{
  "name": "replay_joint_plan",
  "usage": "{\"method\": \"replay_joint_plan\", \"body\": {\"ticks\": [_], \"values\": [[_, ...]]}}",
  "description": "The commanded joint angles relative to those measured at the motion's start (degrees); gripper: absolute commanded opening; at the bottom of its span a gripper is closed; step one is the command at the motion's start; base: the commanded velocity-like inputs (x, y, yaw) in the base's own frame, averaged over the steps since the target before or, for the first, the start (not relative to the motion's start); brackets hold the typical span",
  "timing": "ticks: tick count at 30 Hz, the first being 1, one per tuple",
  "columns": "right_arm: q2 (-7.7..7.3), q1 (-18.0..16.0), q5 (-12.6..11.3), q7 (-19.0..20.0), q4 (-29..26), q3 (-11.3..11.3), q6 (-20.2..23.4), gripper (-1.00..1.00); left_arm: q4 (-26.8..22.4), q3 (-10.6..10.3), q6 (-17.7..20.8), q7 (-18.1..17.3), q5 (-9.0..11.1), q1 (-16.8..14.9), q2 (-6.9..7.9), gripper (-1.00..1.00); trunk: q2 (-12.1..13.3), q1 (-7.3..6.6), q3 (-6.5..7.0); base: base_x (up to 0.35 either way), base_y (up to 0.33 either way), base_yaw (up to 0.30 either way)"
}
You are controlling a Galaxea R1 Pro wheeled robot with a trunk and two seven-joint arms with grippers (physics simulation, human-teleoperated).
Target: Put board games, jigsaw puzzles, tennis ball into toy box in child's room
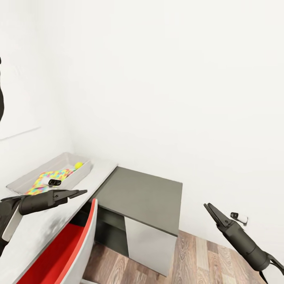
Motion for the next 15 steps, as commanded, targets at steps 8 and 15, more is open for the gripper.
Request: {"method": "replay_joint_plan", "body": {"ticks": [8, 15], "values": [[0.15, -0.1, -0.9, 2.4, 0.8, 0.0, 0.5, 1.00, -0.1, 0.4, 0.6, -0.2, 0.0, 0.0, 0.20, 1.00, -0.1, 0.03, 0.59, 0.000, 0.000, -0.186], [2.21, -0.1, -0.4, 6.0, -0.4, -0.2, 0.2, 1.00, -0.6, 0.4, 0.6, -0.2, 0.1, 0.0, 0.14, 1.00, -0.1, 0.03, 1.21, -0.028, 0.000, -0.185]]}}
